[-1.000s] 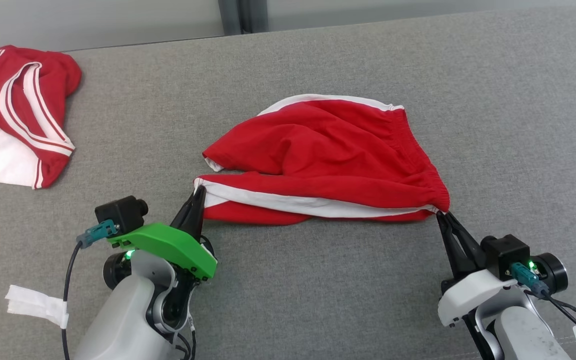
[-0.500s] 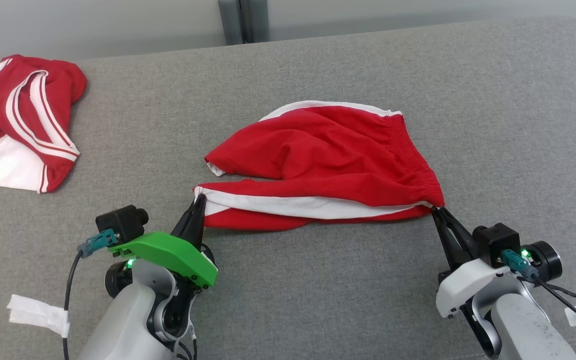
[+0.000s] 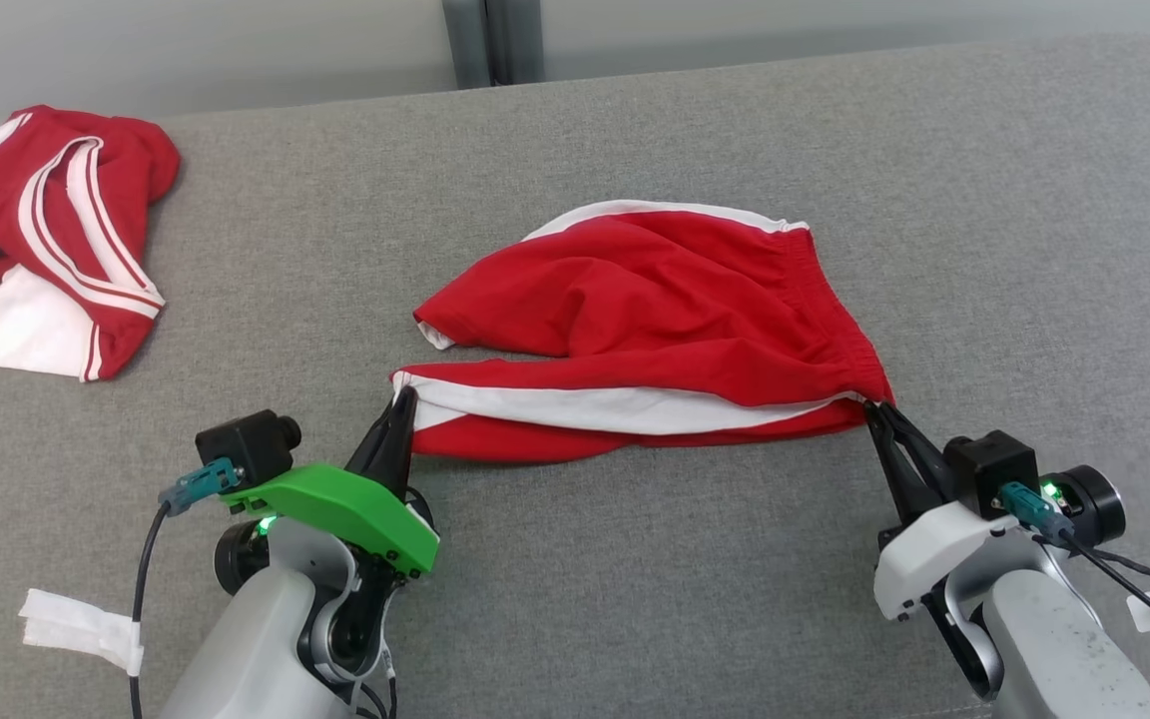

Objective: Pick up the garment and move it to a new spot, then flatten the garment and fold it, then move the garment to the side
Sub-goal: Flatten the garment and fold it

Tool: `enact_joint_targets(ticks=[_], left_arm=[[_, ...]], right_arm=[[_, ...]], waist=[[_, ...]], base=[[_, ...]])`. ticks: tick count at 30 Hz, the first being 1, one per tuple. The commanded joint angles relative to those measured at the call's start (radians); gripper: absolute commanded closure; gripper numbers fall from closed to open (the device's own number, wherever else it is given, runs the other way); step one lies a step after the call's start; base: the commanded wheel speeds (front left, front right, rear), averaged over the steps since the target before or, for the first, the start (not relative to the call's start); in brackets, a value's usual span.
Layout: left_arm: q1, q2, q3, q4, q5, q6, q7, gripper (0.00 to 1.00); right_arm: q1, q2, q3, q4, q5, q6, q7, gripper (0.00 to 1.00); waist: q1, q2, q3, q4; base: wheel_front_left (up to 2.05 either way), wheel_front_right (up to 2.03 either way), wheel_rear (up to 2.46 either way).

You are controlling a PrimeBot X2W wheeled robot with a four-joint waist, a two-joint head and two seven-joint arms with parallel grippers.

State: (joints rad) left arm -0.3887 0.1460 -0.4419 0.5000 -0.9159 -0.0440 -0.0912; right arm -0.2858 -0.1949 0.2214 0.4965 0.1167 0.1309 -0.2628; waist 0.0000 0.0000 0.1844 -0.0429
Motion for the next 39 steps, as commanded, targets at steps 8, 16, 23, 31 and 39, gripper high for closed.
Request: enact_joint_targets(ticks=[8, 16, 23, 31, 39], left_arm=[[-0.001, 0.004, -0.003, 0.0, -0.002, 0.0, -0.005, 1.0], [-0.009, 0.003, -0.006, 0.001, -0.004, 0.0, -0.008, 1.0], [-0.017, 0.008, 0.004, -0.014, -0.006, -0.005, -0.032, 1.0], [-0.017, 0.023, 0.024, -0.098, -0.001, -0.013, -0.078, 1.0], [0.029, 0.042, 0.065, -0.306, -0.013, 0.001, -0.121, 1.0]], right_arm=[[-0.047, -0.015, 0.006, 0.036, -0.008, 0.0, -0.003, 0.0], [-0.06, -0.018, 0.036, 0.043, 0.003, 0.0, -0.003, 0.82], [-0.06, -0.021, 0.047, 0.017, 0.029, 0.0, -0.003, 1.0], [-0.064, -0.05, 0.072, -0.106, 0.101, 0.0, -0.003, 1.0], [-0.036, -0.109, 0.076, -0.323, 0.163, 0.0, -0.003, 1.0]], waist=[[0.0, 0.0, 0.005, 0.006], [0.0, 0.0, 0.01, 0.008], [0.0, 0.0, 0.007, -0.001], [0.0, 0.0, -0.02, -0.012], [0.0, 0.0, -0.073, -0.022]], base=[[0.0, 0.0, 0.0], [0.0, 0.0, 0.0], [0.0, 0.0, 0.0], [0.0, 0.0, 0.0], [0.0, 0.0, 0.0]])
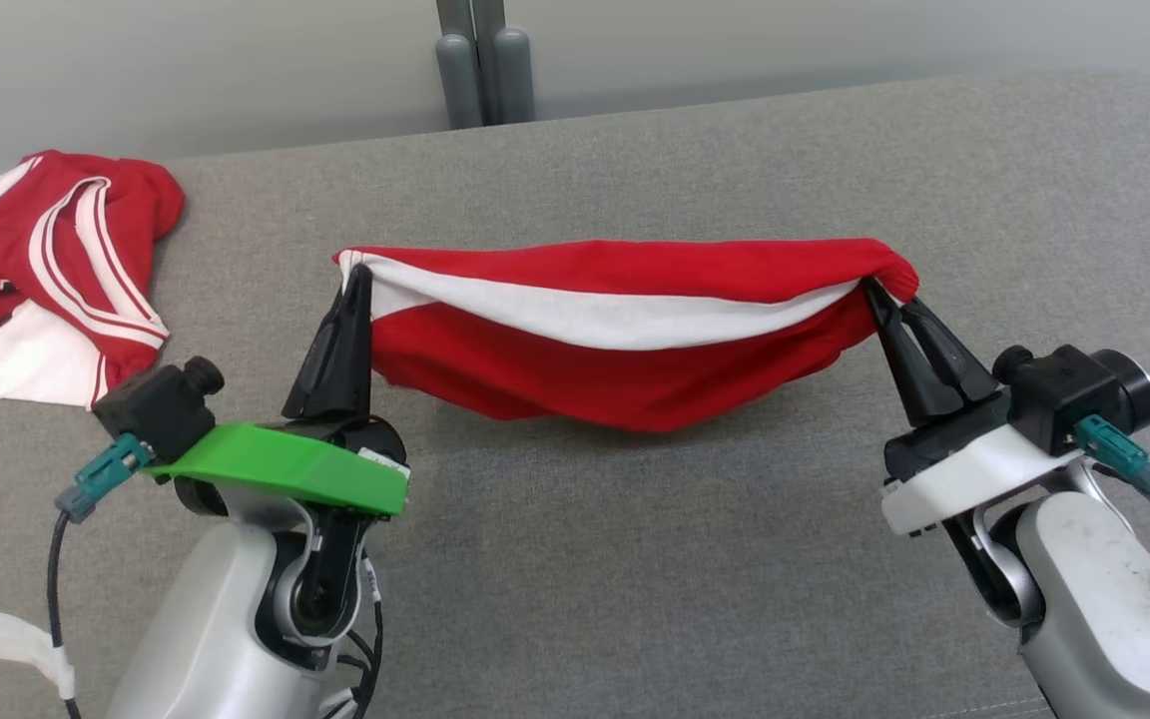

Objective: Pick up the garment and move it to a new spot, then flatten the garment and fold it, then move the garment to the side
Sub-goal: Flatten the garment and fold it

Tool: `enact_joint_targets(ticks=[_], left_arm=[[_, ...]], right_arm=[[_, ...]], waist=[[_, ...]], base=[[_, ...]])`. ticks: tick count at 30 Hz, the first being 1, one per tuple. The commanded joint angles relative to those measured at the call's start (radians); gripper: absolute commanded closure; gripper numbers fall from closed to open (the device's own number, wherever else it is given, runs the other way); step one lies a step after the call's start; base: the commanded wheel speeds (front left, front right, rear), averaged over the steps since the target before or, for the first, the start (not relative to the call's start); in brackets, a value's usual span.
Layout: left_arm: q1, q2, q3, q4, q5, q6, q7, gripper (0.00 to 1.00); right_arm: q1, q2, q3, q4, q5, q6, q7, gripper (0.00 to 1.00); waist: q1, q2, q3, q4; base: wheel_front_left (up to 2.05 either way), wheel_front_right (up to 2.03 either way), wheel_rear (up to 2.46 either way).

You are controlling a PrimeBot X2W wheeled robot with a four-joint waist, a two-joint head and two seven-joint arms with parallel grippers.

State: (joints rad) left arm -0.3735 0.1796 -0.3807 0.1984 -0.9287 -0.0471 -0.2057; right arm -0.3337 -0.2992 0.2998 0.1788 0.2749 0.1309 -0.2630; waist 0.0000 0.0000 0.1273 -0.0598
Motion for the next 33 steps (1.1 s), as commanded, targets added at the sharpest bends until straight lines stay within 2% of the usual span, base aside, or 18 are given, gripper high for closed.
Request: enact_joint_targets(ticks=[1, 6, 11, 17, 22, 25, 29, 33], left_arm=[[0.02, 0.013, 0.008, -0.036, 0.002, 0.008, -0.007, 1.0], [0.043, 0.046, 0.035, -0.224, 0.02, 0.046, -0.005, 1.0], [0.017, 0.092, 0.055, -0.415, 0.045, 0.097, 0.034, 1.0], [-0.068, 0.144, 0.068, -0.512, 0.067, 0.143, 0.127, 1.0], [-0.198, 0.154, 0.051, -0.432, 0.068, 0.13, 0.195, 1.0], [-0.313, 0.15, 0.037, -0.328, 0.077, 0.116, 0.231, 1.0], [-0.504, 0.146, 0.028, -0.151, 0.123, 0.094, 0.238, 1.0], [-0.697, 0.133, 0.029, 0.025, 0.186, 0.062, 0.173, 1.0]], right_arm=[[0.019, -0.012, -0.008, -0.033, 0.012, 0.0, -0.003, 1.0], [0.045, -0.052, -0.034, -0.189, 0.043, 0.0, 0.007, 1.0], [0.059, -0.079, -0.068, -0.352, 0.066, 0.0, 0.073, 1.0], [-0.001, -0.1, -0.08, -0.451, 0.094, 0.0, 0.168, 1.0], [-0.13, -0.097, -0.03, -0.367, 0.163, 0.0, 0.238, 1.0], [-0.273, -0.1, 0.023, -0.271, 0.178, 0.0, 0.255, 1.0], [-0.503, -0.072, 0.082, -0.092, 0.164, 0.0, 0.223, 1.0], [-0.719, -0.007, 0.104, 0.115, 0.119, 0.0, 0.137, 1.0]], waist=[[0.0, 0.0, -0.022, -0.006], [0.0, 0.0, -0.062, -0.012], [0.0, 0.0, -0.085, -0.012], [0.0, 0.0, -0.069, -0.006], [0.0, 0.0, -0.019, 0.001], [0.0, 0.0, 0.028, 0.004], [0.0, 0.0, 0.099, 0.005], [0.0, 0.0, 0.165, -0.005]], base=[[0.0, 0.0, 0.0], [0.0, 0.0, 0.0], [0.0, 0.0, 0.0], [0.0, 0.0, 0.0], [0.0, 0.0, 0.0], [0.0, 0.0, 0.0], [0.0, 0.0, 0.0], [0.0, 0.0, 0.0]])
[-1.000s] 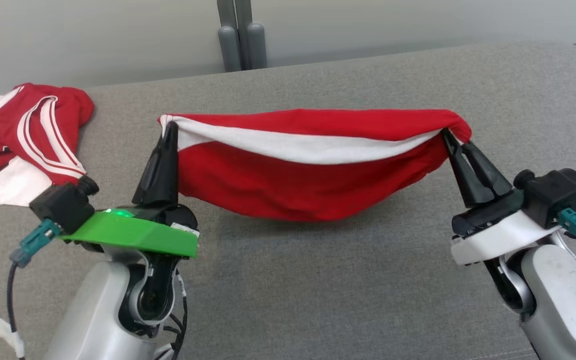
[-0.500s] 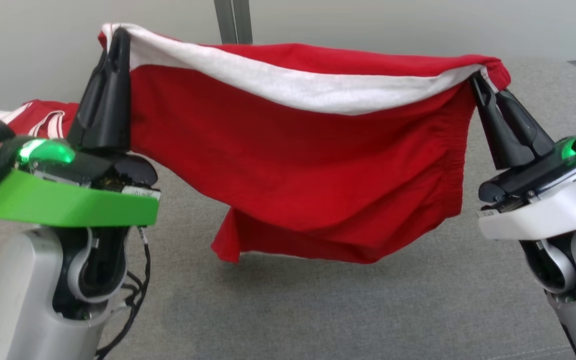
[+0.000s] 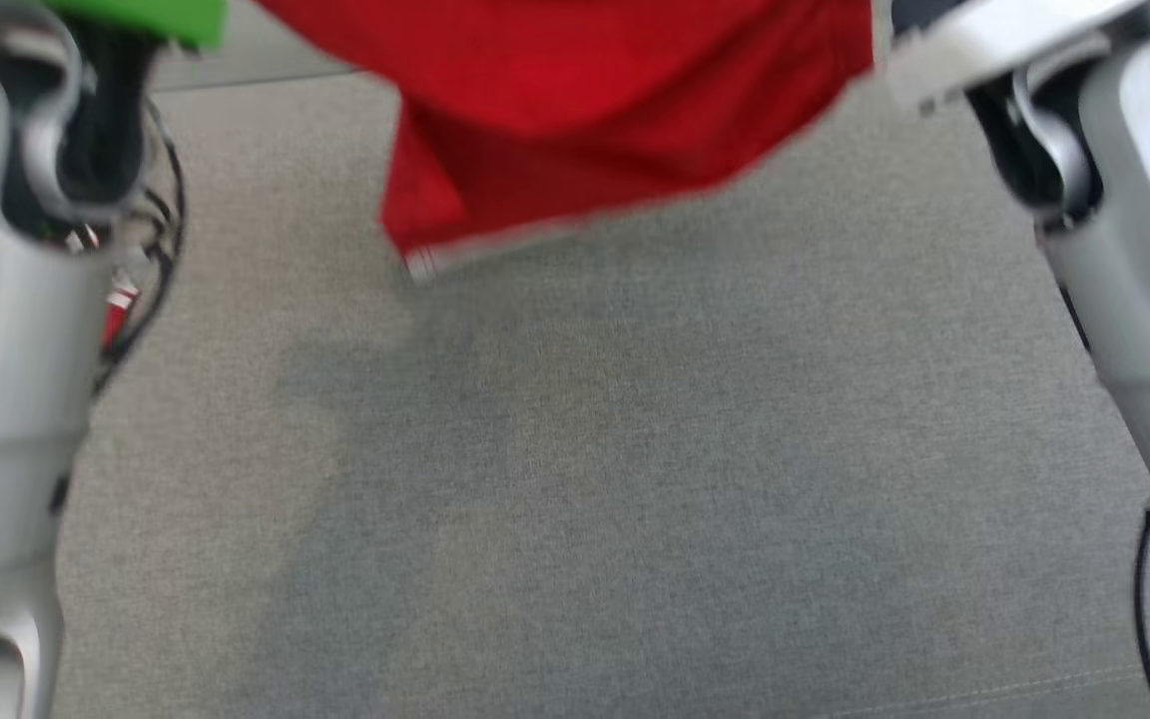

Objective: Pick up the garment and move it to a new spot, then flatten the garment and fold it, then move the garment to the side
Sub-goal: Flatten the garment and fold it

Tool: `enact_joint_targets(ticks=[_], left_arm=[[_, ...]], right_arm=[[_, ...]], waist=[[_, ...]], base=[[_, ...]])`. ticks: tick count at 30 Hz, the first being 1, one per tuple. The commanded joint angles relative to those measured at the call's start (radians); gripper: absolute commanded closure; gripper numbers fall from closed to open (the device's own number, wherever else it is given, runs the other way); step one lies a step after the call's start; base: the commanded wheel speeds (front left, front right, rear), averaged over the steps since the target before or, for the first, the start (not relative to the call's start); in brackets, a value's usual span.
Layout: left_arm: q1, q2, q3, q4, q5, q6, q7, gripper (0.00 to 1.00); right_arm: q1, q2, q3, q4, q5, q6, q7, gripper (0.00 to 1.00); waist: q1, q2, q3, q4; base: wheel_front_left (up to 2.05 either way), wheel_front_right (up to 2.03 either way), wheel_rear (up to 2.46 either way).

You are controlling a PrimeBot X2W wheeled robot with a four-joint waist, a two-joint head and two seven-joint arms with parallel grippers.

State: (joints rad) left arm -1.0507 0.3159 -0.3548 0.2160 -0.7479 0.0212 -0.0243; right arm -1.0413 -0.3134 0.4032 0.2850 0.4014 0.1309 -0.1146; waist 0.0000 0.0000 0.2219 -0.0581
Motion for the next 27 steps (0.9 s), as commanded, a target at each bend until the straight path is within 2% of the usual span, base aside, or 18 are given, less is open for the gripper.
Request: enact_joint_targets(ticks=[1, 7, 12, 15, 18, 27], left_arm=[[-0.062, -0.005, 0.003, 0.043, 0.021, -0.014, -0.029, 1.0], [-0.195, -0.035, -0.019, 0.268, 0.082, -0.066, -0.156, 1.0], [-0.124, -0.073, -0.037, 0.41, 0.062, -0.114, -0.214, 1.0], [-0.065, -0.086, -0.033, 0.431, 0.046, -0.137, -0.236, 1.0], [0.01, -0.085, -0.012, 0.396, 0.027, -0.147, -0.242, 1.0], [0.318, -0.067, 0.136, 0.064, 0.048, -0.152, -0.241, 1.0]], right_arm=[[-0.055, 0.026, -0.002, 0.054, -0.017, 0.0, -0.034, 1.0], [-0.203, 0.128, -0.001, 0.327, -0.096, 0.0, -0.136, 1.0], [-0.149, 0.165, 0.054, 0.466, -0.106, 0.0, -0.15, 1.0], [-0.085, 0.161, 0.073, 0.434, -0.083, 0.0, -0.151, 1.0], [-0.01, 0.142, 0.074, 0.367, -0.063, 0.0, -0.151, 1.0], [0.244, 0.09, 0.014, 0.082, -0.03, 0.0, -0.151, 1.0]], waist=[[0.0, 0.0, 0.087, -0.009], [0.0, 0.0, 0.192, -0.007], [0.0, 0.0, 0.267, 0.02], [0.0, 0.0, 0.288, 0.029], [0.0, 0.0, 0.29, 0.034], [0.0, 0.0, 0.226, 0.033]], base=[[0.0, 0.0, 0.0], [0.0, 0.0, 0.0], [0.0, 0.0, 0.0], [0.0, 0.0, 0.0], [0.0, 0.0, 0.0], [0.0, 0.0, 0.0]])
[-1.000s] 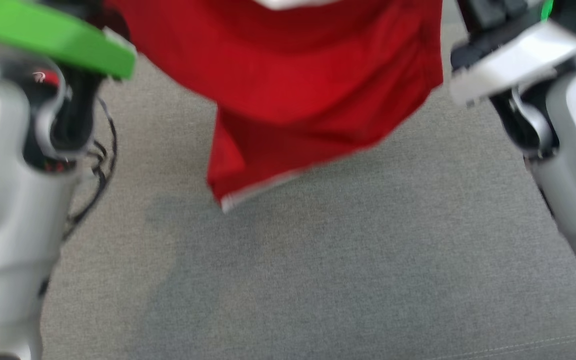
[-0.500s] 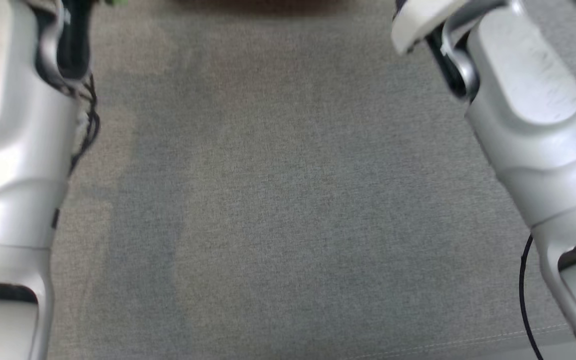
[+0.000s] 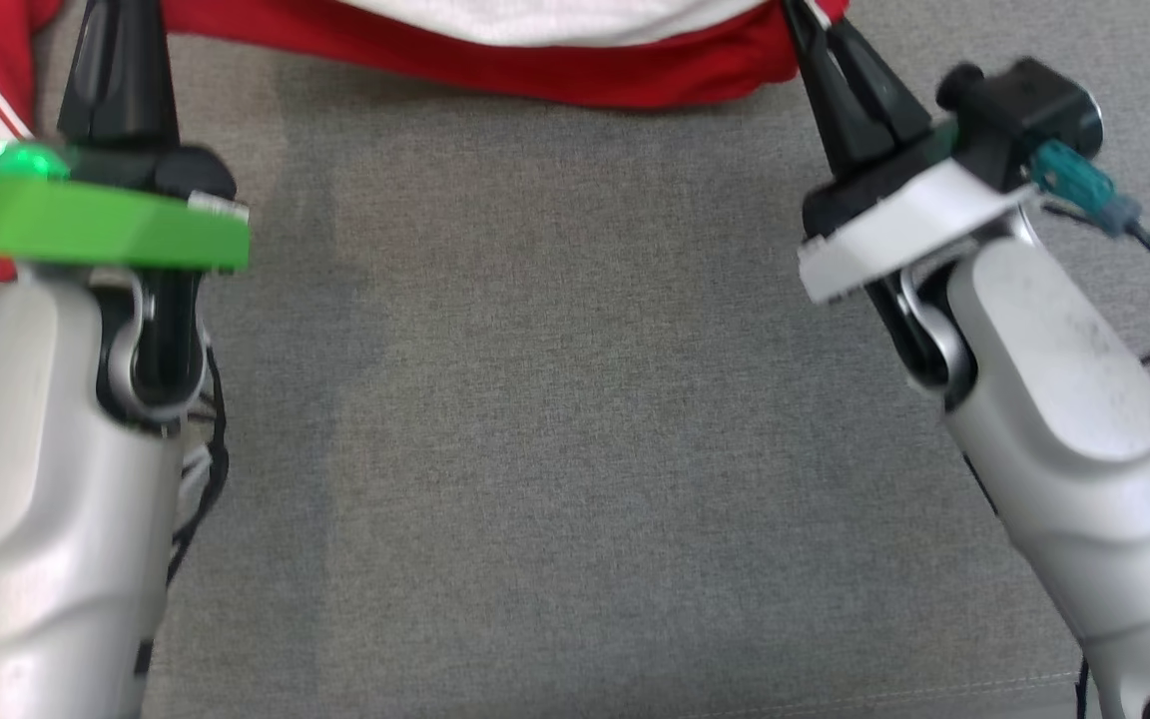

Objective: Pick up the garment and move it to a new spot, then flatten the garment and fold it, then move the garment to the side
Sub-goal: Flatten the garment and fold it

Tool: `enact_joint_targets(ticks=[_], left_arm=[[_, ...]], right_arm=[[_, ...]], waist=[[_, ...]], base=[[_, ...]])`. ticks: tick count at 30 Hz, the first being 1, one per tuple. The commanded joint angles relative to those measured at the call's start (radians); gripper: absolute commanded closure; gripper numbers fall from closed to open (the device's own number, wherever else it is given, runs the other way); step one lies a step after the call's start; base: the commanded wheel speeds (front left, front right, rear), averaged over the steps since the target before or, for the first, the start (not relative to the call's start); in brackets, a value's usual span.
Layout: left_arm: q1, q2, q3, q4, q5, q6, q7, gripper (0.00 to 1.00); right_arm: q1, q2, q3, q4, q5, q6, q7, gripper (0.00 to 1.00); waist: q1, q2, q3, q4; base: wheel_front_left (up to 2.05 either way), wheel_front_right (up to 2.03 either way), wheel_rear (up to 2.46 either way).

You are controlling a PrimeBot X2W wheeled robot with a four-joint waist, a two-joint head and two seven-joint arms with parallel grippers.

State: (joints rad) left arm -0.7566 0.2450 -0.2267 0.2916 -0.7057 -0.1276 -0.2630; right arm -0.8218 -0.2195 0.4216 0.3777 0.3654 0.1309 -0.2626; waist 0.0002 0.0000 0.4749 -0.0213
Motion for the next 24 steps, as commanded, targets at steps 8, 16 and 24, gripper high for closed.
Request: enact_joint_targets(ticks=[8, 16, 24], left_arm=[[0.37, -0.045, 0.099, -0.32, 0.048, -0.004, -0.001, 1.0], [0.679, -0.125, 0.139, -0.585, 0.11, -0.003, -0.001, 1.0], [0.865, -0.146, 0.101, -0.75, 0.143, -0.002, 0.011, 1.0]], right_arm=[[0.313, -0.033, -0.018, -0.259, 0.029, 0.0, -0.003, 1.0], [0.581, -0.056, -0.092, -0.45, 0.014, 0.0, -0.003, 1.0], [0.794, -0.083, -0.16, -0.615, -0.043, 0.0, -0.001, 1.0]], waist=[[-0.0002, 0.0, -0.138, 0.005], [-0.0002, 0.0, -0.25, 0.015], [-0.0002, 0.0, -0.303, 0.004]], base=[[0.0, 0.0, 0.0], [0.0, 0.0, 0.0], [0.0, 0.0, 0.0]])
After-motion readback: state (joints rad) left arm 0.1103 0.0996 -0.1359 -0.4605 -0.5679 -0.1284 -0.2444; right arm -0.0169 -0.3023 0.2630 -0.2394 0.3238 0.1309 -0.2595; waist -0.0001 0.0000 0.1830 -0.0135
